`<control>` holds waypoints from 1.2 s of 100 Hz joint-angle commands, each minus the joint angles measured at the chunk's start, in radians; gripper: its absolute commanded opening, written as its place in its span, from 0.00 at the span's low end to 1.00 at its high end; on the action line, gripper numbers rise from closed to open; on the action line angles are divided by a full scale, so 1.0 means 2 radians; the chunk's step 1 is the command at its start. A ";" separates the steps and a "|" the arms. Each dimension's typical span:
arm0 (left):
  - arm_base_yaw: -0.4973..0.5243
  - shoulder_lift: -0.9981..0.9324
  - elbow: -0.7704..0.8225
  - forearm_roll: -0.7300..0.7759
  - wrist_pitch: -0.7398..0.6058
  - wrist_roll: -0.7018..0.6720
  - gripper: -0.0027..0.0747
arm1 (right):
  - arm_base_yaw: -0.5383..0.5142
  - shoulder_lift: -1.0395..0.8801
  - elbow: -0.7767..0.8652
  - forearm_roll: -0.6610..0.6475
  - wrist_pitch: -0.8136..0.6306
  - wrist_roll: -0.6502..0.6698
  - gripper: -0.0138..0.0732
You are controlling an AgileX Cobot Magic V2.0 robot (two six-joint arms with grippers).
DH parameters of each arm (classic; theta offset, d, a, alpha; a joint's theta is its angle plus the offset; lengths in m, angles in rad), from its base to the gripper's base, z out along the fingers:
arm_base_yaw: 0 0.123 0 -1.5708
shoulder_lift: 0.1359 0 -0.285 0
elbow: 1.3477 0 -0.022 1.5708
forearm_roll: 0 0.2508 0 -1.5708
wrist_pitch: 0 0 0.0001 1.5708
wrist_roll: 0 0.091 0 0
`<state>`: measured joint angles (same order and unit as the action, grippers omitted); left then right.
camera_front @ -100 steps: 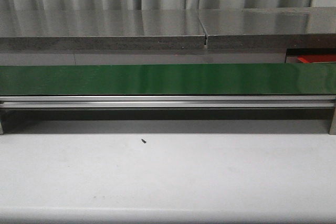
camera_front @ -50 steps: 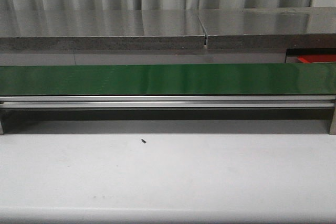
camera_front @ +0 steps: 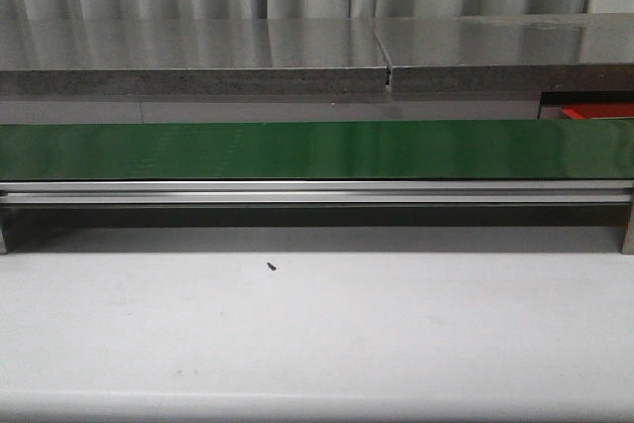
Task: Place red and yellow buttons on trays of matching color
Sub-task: 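Move the left gripper toward another red push-button on the table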
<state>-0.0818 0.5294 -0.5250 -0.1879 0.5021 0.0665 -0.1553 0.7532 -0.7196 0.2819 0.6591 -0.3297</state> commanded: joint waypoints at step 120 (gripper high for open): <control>0.193 0.351 -0.307 0.014 0.074 -0.047 0.89 | 0.000 -0.003 -0.013 0.009 -0.028 -0.007 0.02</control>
<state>0.2724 1.1832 -1.0984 -0.1456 0.7143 -0.0136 -0.1553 0.7532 -0.7196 0.2819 0.6613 -0.3336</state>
